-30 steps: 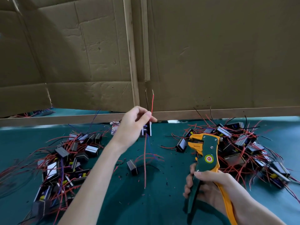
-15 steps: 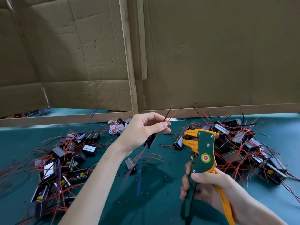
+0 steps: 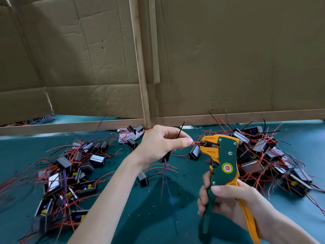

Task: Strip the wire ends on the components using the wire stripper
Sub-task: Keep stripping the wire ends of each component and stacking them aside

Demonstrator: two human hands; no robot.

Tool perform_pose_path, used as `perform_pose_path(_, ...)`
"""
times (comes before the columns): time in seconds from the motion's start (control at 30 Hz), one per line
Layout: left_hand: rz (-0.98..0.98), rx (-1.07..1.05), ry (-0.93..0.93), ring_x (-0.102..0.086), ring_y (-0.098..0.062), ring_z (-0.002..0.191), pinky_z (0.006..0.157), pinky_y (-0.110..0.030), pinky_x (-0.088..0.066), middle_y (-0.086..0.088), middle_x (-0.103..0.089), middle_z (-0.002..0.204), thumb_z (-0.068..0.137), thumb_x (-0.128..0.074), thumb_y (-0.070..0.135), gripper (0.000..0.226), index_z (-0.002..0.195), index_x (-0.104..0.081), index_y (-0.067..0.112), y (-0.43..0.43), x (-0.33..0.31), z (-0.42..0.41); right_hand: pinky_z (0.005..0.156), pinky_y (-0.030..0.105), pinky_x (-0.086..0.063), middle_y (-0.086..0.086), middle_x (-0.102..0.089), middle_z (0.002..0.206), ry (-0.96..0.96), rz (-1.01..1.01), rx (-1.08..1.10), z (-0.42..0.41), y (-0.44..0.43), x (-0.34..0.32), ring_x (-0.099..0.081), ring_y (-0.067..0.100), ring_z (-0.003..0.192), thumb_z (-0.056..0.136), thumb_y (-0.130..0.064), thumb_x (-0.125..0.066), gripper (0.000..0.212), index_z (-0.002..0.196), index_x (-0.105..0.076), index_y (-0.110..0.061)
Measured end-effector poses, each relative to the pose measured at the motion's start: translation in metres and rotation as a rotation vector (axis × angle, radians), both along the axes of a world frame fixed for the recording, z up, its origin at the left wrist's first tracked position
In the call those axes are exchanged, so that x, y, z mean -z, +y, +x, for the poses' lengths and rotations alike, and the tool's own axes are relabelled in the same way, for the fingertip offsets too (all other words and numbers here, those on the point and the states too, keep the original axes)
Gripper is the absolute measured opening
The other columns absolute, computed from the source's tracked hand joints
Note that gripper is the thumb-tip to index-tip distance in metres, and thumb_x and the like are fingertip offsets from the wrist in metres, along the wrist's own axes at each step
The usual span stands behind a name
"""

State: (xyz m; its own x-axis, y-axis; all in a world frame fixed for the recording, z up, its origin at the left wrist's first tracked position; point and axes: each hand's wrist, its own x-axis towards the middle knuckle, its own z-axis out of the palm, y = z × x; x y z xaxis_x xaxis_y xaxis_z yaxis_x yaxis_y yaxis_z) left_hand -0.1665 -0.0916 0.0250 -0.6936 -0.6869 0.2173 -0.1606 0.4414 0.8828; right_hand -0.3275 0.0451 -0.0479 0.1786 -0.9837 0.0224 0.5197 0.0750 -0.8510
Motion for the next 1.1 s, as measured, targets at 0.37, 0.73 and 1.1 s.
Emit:
perform_pose_path(0.37,0.048,0.123,-0.005,-0.038,-0.009,0.046,0.045,-0.02,-0.035,0.014,-0.056,0.053,0.086,-0.069,0.023,0.012,0.075,-0.074,0.022,0.006,-0.002,-0.001,0.069,0.049,-0.053,0.024,-0.054,0.07,0.057,-0.066,-0.055,-0.003,0.002,0.003,-0.058,0.037,0.067,0.069,-0.011,-0.083,0.032,0.085,-0.057,-0.002)
perform_pose_path(0.73,0.042,0.148,0.0,-0.052,-0.015,0.065,0.064,-0.023,-0.043,0.008,-0.069,0.072,0.084,-0.071,0.026,0.011,0.075,-0.076,0.025,0.004,-0.001,-0.001,0.064,0.042,-0.052,0.016,-0.053,0.062,0.19,-0.072,-0.05,-0.01,0.003,0.006,-0.057,0.03,0.058,0.08,-0.021,-0.079,0.025,0.076,-0.059,-0.008)
perform_pose_path(1.1,0.027,0.159,-0.021,-0.041,-0.008,0.043,0.044,-0.016,-0.035,0.016,-0.054,0.048,0.09,-0.066,0.023,0.018,0.072,-0.07,0.022,0.008,-0.003,-0.002,0.065,0.044,-0.052,0.018,-0.053,0.064,0.184,-0.071,-0.057,-0.009,0.004,0.003,-0.057,0.031,0.06,0.079,-0.022,-0.08,0.024,0.077,-0.061,-0.008)
